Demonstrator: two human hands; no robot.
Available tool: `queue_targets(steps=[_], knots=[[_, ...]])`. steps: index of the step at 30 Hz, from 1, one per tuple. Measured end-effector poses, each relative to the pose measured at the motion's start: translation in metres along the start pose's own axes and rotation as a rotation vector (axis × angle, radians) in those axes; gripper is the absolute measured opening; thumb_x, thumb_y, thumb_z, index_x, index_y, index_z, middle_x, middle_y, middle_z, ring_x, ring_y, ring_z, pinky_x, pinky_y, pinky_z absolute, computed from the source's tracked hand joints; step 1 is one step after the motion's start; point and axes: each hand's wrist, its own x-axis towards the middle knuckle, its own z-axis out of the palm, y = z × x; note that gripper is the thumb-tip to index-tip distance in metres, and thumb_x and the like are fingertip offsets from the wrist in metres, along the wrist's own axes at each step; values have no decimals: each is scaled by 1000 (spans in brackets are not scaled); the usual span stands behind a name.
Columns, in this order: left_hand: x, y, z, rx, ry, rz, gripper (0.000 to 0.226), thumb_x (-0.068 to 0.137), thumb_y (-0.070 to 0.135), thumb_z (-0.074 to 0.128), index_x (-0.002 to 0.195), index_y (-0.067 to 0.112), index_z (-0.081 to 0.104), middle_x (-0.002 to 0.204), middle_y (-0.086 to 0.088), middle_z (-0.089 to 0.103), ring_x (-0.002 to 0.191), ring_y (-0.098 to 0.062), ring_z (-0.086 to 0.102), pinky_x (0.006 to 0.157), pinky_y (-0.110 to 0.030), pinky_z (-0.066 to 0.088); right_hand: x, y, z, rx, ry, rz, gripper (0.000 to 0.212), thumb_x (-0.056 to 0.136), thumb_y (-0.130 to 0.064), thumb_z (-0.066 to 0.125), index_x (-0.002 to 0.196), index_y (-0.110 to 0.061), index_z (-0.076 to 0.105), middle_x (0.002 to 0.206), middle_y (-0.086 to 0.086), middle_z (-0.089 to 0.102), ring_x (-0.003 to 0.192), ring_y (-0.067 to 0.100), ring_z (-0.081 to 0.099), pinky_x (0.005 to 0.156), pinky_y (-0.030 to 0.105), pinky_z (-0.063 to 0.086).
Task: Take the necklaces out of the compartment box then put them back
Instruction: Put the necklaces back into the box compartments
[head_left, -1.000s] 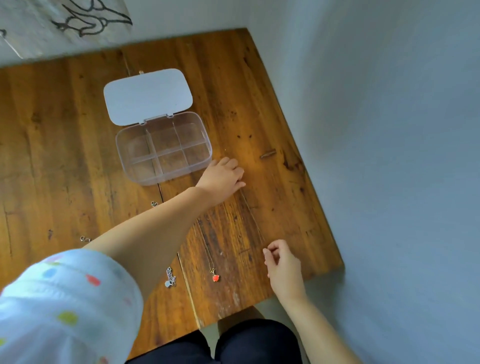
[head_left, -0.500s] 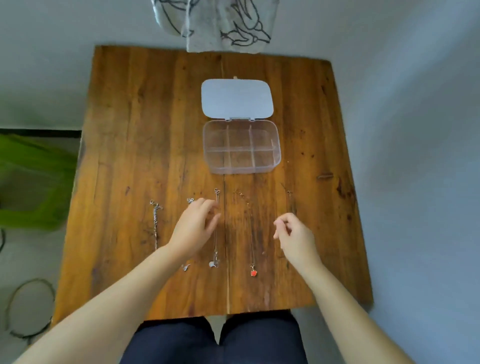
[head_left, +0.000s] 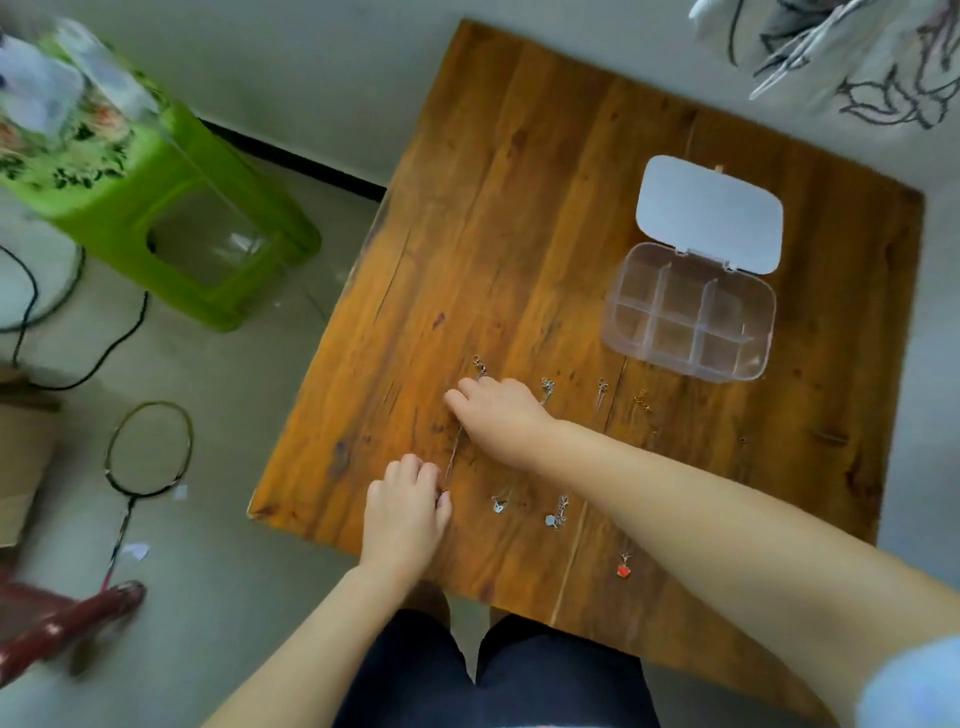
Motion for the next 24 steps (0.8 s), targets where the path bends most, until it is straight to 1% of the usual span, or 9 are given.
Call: queue_targets(steps=[3, 6, 9, 10, 12, 14, 18, 20, 24], knots=[[2, -2, -1, -5, 12, 53, 13, 70, 16, 73, 72, 10, 61, 74, -6, 59, 66, -24, 56, 51, -34, 49, 8, -3, -5, -146, -33, -37, 23, 92, -9, 44, 113, -5, 51, 117, 13, 56, 107, 32, 55, 76, 38, 40], [8, -5, -7, -124, 17, 44, 9, 79, 16, 66, 76, 11, 59, 79, -4, 57, 71, -19, 54, 59, -30, 51, 6, 6, -9, 23, -49, -1, 24, 89, -19, 49, 108, -6, 55, 114, 13, 55, 105, 32, 52, 77, 38, 39], [22, 6, -29, -370, 24, -23, 9, 86, 15, 59, 79, 13, 54, 79, -1, 56, 70, -13, 53, 61, -19, 46, -14, 25, -22, 676, 27, 203, 7, 85, -18, 54, 83, -12, 53, 103, 9, 57, 93, 27, 55, 77, 36, 44], [29, 13, -37, -442, 30, -23, 10, 86, 14, 58, 78, 14, 52, 76, -1, 57, 68, -12, 52, 58, -16, 43, -23, 34, -26, 922, 54, 288, 9, 85, -17, 56, 78, -13, 51, 100, 6, 61, 93, 24, 59, 81, 37, 47], [47, 32, -52, -544, 52, 8, 11, 86, 11, 59, 78, 12, 52, 72, -2, 57, 65, -13, 52, 57, -18, 40, -46, 52, -34, 1358, 113, 403, 13, 87, -10, 54, 76, -13, 49, 87, 2, 69, 84, 17, 68, 83, 35, 54], [67, 53, -65, -587, 73, 66, 11, 86, 10, 59, 78, 10, 52, 70, -1, 56, 63, -11, 50, 58, -18, 39, -71, 73, -38, 1593, 206, 451, 17, 90, -2, 51, 76, -11, 49, 76, 2, 70, 68, 12, 69, 73, 30, 59], [107, 96, -82, -564, 88, 202, 3, 88, 10, 58, 89, 12, 58, 78, 2, 58, 70, -12, 52, 63, -11, 39, -118, 119, -48, 1629, 380, 532, 10, 92, -4, 54, 89, -12, 58, 74, 2, 67, 61, 7, 61, 64, 19, 55], [127, 115, -85, -518, 105, 264, 15, 88, 9, 58, 102, 11, 63, 87, 1, 61, 79, -14, 55, 74, -16, 41, -134, 142, -53, 1498, 377, 547, 10, 92, -9, 56, 96, -15, 63, 78, 1, 69, 64, 5, 63, 63, 18, 54], [161, 148, -80, -380, 136, 357, 11, 88, 7, 56, 93, 5, 66, 91, -9, 67, 82, -15, 56, 73, -20, 38, -142, 177, -63, 1238, 403, 616, 11, 90, -16, 60, 97, -22, 66, 86, 0, 72, 77, 10, 68, 67, 19, 56]])
